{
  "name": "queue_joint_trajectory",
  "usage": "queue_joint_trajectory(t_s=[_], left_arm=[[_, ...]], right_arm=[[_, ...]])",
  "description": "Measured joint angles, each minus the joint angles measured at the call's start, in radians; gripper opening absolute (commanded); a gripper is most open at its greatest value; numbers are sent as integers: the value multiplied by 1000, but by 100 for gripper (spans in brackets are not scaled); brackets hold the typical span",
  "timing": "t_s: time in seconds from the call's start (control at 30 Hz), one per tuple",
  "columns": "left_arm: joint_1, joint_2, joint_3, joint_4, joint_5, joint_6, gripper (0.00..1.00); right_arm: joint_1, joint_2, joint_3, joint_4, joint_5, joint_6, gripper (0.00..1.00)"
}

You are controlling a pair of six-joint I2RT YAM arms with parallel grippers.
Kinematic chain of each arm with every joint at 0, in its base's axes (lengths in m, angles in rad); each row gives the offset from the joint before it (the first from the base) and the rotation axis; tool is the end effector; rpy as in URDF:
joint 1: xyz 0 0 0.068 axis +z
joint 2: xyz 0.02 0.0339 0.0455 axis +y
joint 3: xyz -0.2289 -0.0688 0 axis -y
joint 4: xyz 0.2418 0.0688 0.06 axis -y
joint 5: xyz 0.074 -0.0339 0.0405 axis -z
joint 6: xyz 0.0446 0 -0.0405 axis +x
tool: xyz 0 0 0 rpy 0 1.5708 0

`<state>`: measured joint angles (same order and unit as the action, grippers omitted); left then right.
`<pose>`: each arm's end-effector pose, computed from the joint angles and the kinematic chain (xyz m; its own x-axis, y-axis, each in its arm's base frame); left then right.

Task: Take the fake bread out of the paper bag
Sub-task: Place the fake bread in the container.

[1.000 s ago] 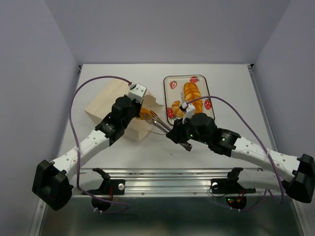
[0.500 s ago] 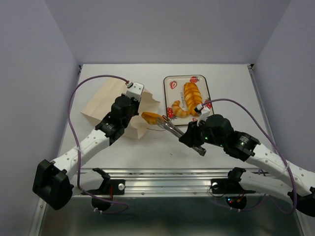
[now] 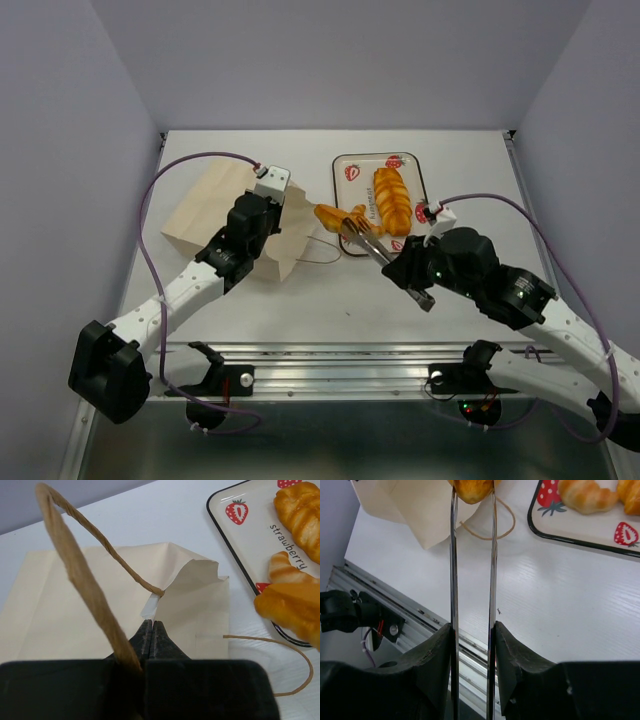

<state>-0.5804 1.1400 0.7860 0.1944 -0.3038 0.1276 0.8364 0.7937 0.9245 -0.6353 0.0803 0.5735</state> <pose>0.2474 -0.1463 0.2754 -0.0967 0.2086 -0.9732 0.2909 0.9410 0.1728 0.1334 0.1424 0.3105 -0.6480 0.0893 -0.7564 -0.4062 0.7996 0.4424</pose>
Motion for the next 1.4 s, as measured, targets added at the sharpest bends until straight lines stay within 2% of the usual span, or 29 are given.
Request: queue_joint_trajectory(t_s=[0.17,0.33,0.5,0.57,0.67,0.8,1.0,1.4], left_arm=[[0,-1,0,3,0,-6,0],[0,-23,-1,4,0,-6,0],[0,-77,-8,16,-10,-6,0],[0,-95,-10,21,-21,-6,0],[0,-110,-12,26,-31,-10,0],[1,-135,-36,25,-46,-24,0],[3,-156,-40,17,-63,-40,0],[6,-208,-47,0,-75,-57,0]], right_arm=[[-21,24,43,-22,93,5,1],[-146,107,61,-1,119,10,1],[-404,232,58,136,-53,47,1],[-500,307,48,237,-175,88,1],[-574,384,9,364,-315,159,1],[-633,483,-59,553,-504,303,1],[-662,533,-137,804,-636,548,1],[-687,666,-381,1293,-669,1059,1]])
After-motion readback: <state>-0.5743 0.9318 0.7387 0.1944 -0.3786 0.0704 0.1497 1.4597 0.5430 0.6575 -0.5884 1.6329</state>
